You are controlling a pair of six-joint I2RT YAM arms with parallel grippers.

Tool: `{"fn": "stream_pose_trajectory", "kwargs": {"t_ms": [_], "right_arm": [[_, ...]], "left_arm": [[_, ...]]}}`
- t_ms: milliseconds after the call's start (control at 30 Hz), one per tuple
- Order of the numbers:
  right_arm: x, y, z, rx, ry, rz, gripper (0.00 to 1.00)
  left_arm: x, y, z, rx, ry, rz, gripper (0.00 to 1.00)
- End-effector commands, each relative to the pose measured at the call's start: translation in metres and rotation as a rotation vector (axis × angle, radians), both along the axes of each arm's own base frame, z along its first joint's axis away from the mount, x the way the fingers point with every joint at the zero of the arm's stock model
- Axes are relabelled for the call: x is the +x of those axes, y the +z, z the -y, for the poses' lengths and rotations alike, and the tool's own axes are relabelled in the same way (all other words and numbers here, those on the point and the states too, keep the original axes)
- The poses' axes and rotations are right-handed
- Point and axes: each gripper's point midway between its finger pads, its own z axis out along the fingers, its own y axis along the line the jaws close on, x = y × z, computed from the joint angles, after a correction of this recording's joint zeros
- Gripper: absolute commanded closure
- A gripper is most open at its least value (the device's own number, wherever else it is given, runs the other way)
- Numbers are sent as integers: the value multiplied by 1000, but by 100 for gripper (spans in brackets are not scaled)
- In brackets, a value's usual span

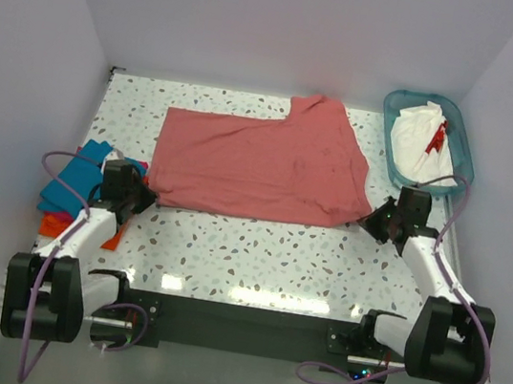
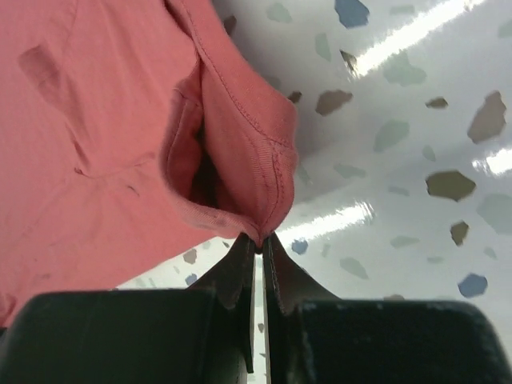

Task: Fold and stack the t-shirts
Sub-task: Fold the tshirt

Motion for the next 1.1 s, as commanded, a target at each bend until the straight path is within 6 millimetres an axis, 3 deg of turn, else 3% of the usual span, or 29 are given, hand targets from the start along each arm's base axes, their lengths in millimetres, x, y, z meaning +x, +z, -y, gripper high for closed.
{"fn": "stream_pose_trajectory", "kwargs": {"t_ms": [0, 100, 300, 467, 633, 700, 733, 767, 833, 867, 933, 967, 1033, 1067], "right_arm": [[-22, 3, 9, -36, -44, -25, 100], [-40, -2, 25, -94, -90, -80, 100], [-49, 0, 52, -99, -161, -106, 100], [-58, -8, 61, -100, -190, -133, 100], [-68, -11, 64, -84, -197, -147, 98], [-71, -9, 65, -81, -207, -148, 88], [-71, -4, 65, -84, -211, -130, 74], [-73, -3, 63, -79, -210, -130, 64], [-70, 11, 64, -82, -212, -86, 38], [-64, 18, 64, -84, -207, -53, 32], [-51, 37, 64, -93, -176, 7, 25], [-41, 42, 58, -61, -139, 35, 25], [-18, 57, 51, -49, -82, 109, 25], [2, 58, 38, -50, -24, 134, 25]], "left_arm": [[-30, -15, -6, -3, 65, -69, 100], [-45, -22, -10, 2, 108, -104, 100], [-64, -33, -14, 25, 125, -176, 100], [-74, -36, -13, 20, 126, -208, 100], [-79, -25, -8, -10, 122, -176, 98], [-80, -20, -4, -25, 113, -170, 82], [-79, -14, -3, -33, 109, -151, 73], [-79, -9, -2, -36, 108, -151, 57], [-74, 6, -3, -30, 101, -115, 41], [-66, 22, -1, -35, 86, -78, 30], [-55, 41, -3, -13, 71, -29, 25], [-42, 65, -5, 1, 65, 34, 23], [-21, 82, -5, 21, 29, 86, 23], [-2, 107, -4, 23, 17, 166, 24]]}}
